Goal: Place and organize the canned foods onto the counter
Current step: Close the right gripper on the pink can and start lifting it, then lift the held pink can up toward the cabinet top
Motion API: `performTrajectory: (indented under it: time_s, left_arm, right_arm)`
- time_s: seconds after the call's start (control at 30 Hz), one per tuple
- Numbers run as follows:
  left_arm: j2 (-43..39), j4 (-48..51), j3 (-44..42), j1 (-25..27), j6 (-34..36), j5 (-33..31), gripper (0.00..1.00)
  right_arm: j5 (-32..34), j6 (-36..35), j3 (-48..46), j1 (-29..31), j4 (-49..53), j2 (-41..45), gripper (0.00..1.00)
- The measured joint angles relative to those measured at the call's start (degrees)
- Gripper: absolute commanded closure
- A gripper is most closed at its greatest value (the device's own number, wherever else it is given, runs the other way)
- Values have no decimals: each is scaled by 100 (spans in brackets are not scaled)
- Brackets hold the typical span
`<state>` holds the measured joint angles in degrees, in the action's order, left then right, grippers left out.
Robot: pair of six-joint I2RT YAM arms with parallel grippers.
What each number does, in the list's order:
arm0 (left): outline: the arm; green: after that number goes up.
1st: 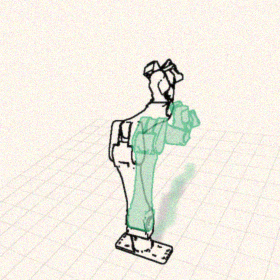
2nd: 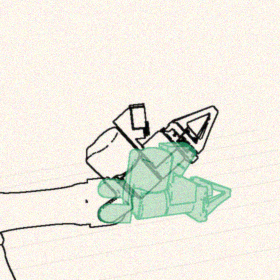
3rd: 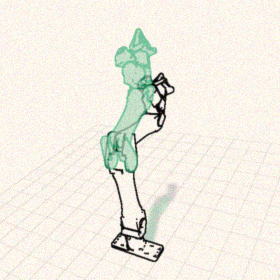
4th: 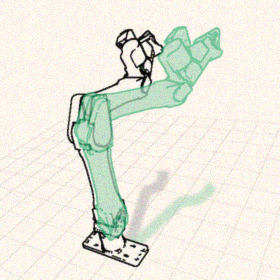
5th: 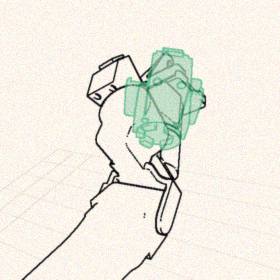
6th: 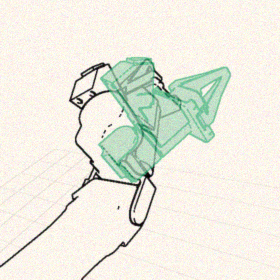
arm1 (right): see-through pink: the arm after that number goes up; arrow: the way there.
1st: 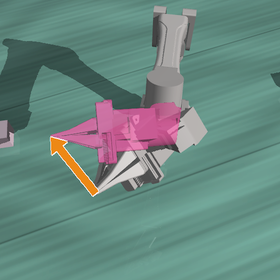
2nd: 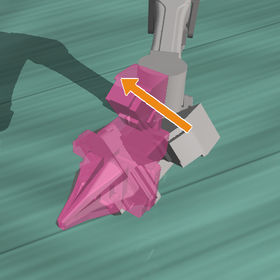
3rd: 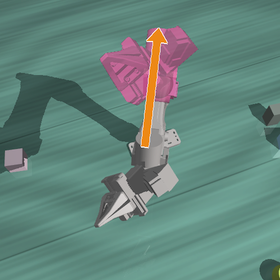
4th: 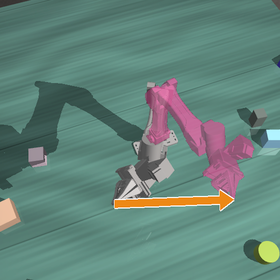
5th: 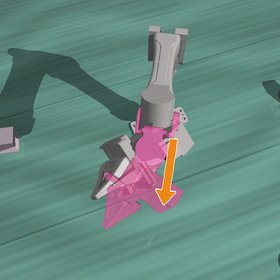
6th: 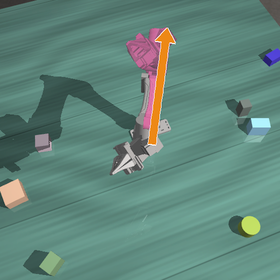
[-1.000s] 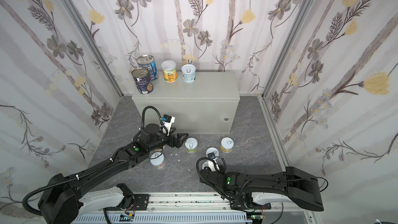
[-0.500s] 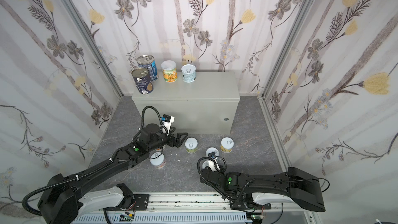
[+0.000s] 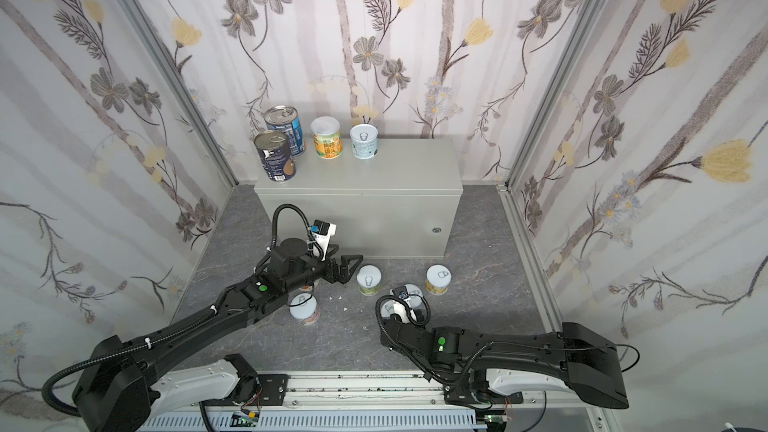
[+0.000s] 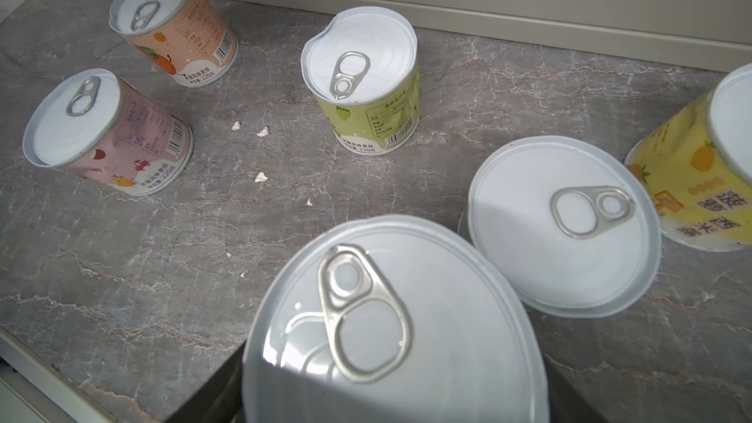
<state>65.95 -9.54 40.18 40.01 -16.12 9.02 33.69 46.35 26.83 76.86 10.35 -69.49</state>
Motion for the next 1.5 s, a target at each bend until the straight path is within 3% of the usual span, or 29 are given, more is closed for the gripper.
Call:
performTrajectory:
  time_s: [0.4,0.7,1.2,1.5]
  left_arm:
    - [111,-79,286,31,13,24,0]
    - [129,-72,623,378,507,90,0]
    - [203,-470,922,507,946,111,0]
    - [28,-501,887,507,817,13,0]
  right_arm:
    - [621,-380,129,-2,-66,743,55]
    - [964,-881,192,-157,-111,1432,56]
    - [1340,-2653,920,-391,-411,2157,56]
    - [828,-3609,2009,-1019,-476,2175,57]
